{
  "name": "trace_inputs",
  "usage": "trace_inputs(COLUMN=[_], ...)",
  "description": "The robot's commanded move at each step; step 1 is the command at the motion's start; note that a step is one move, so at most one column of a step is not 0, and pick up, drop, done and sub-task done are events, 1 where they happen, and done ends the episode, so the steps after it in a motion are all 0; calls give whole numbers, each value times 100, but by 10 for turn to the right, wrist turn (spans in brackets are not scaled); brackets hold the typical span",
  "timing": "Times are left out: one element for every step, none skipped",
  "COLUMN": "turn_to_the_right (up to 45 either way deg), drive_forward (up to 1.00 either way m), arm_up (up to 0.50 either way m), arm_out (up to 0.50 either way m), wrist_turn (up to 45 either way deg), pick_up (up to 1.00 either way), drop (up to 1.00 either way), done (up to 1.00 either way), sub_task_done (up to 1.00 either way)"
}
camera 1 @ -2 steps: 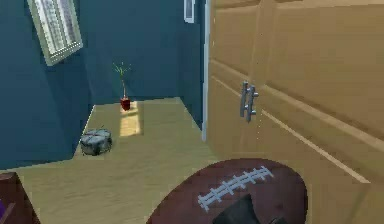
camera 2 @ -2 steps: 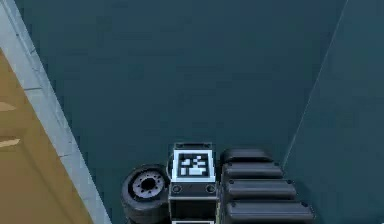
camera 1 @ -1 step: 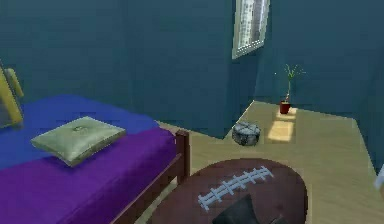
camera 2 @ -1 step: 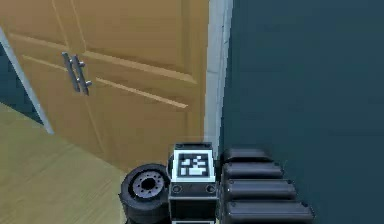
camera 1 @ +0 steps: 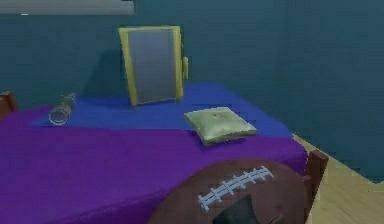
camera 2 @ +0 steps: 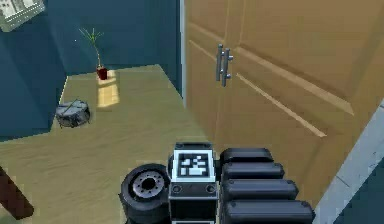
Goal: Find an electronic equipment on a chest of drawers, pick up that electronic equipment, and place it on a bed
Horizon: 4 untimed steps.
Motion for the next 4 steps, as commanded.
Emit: trace_inputs(turn_to_the_right=[0, -360, 330, -360], drive_forward=[40, 0, 0, 0], arm_up=[0, 0, 0, 0], arm_out=[0, 0, 0, 0], wrist_turn=[0, 0, 0, 0], pick_up=[0, 0, 0, 0], drop=[0, 0, 0, 0], done=[0, 0, 0, 0], sub_task_done=[0, 0, 0, 0])
